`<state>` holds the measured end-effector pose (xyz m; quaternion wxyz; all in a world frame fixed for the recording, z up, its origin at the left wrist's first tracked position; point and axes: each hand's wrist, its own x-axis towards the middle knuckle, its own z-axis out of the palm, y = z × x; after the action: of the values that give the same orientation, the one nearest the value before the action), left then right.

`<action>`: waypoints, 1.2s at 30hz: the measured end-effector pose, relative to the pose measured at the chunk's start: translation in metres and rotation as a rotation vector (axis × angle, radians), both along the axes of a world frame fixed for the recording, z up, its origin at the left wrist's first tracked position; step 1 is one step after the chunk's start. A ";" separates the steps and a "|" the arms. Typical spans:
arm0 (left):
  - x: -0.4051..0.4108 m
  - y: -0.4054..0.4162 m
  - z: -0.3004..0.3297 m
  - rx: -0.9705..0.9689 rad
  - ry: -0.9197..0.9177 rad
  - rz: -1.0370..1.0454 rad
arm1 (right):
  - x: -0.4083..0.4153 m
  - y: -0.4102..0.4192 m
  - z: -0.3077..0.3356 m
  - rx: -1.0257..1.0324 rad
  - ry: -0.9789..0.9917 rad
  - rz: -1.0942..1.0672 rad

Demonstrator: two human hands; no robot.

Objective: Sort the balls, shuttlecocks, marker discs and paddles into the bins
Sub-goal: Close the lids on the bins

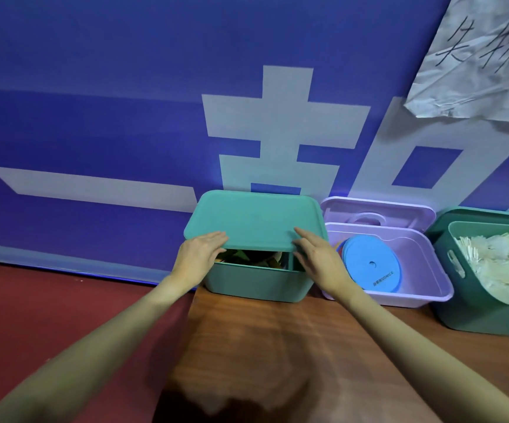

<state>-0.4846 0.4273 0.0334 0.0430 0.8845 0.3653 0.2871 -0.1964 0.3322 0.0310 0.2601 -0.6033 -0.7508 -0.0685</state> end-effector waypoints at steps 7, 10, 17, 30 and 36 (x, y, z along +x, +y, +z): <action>-0.005 -0.007 -0.018 -0.184 -0.074 0.038 | -0.008 -0.018 -0.019 -0.002 -0.139 -0.024; -0.006 -0.006 -0.019 -0.204 -0.071 0.035 | -0.008 -0.018 -0.022 -0.019 -0.160 -0.036; -0.011 -0.007 -0.022 -0.140 -0.029 -0.017 | -0.007 -0.017 -0.025 -0.003 -0.196 -0.023; -0.020 -0.006 -0.020 -0.027 0.169 -0.097 | 0.000 -0.017 -0.035 0.017 -0.305 0.060; -0.019 -0.004 -0.014 0.072 0.265 -0.136 | -0.004 -0.016 -0.032 -0.046 -0.256 0.029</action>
<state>-0.5038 0.4237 0.0195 -0.0182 0.9383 0.2966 0.1772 -0.2006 0.3163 -0.0010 0.1493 -0.5844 -0.7880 -0.1238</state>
